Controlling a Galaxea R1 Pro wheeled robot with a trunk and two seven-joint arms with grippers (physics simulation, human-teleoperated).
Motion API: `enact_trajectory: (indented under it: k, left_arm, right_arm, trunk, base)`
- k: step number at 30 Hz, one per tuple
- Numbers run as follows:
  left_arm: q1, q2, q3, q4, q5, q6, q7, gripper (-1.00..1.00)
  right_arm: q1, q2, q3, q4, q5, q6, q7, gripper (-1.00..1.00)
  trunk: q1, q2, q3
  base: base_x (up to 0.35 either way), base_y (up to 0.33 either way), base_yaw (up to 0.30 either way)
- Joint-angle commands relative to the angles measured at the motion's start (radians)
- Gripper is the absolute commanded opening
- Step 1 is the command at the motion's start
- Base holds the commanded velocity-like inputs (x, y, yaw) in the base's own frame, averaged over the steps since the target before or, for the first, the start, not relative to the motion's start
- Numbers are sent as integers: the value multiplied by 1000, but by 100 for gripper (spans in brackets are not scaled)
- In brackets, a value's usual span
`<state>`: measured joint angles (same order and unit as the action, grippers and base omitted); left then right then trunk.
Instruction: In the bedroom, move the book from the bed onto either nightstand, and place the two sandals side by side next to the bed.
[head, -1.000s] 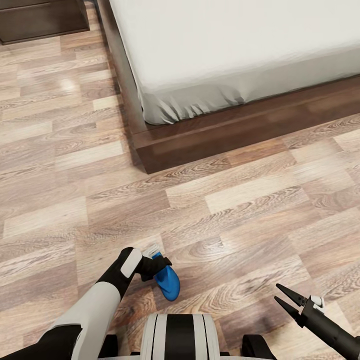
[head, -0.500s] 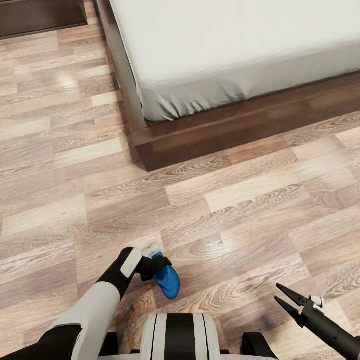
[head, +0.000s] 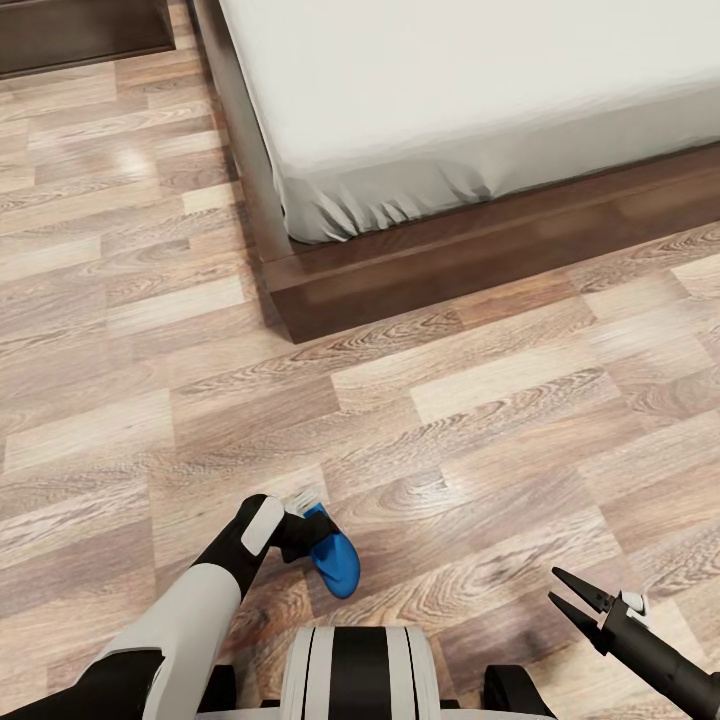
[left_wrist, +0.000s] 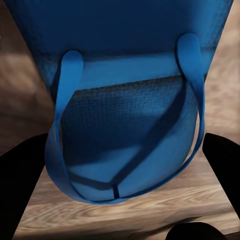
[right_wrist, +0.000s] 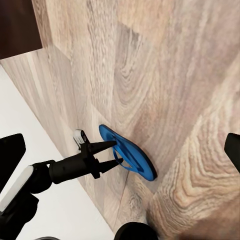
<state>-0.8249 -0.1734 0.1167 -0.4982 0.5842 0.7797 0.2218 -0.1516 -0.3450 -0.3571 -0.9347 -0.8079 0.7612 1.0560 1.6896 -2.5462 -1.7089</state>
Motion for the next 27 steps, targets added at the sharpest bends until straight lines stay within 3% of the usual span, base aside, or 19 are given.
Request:
enact_trajectory:
  k: [1,27]
  left_arm:
    - [0,-1,6,-2,2,4,9,-100]
    - [1,-1,6,-2,2,0,10,-100]
  right_arm:
    - [0,0,0,0,-4,6,1,100]
    - [-1,1,0,0,-4,5,1,100]
  trunk:
    - [0,0,-1]
    - [0,0,-1]
  base:
    - [0,0,0]
    - [0,0,0]
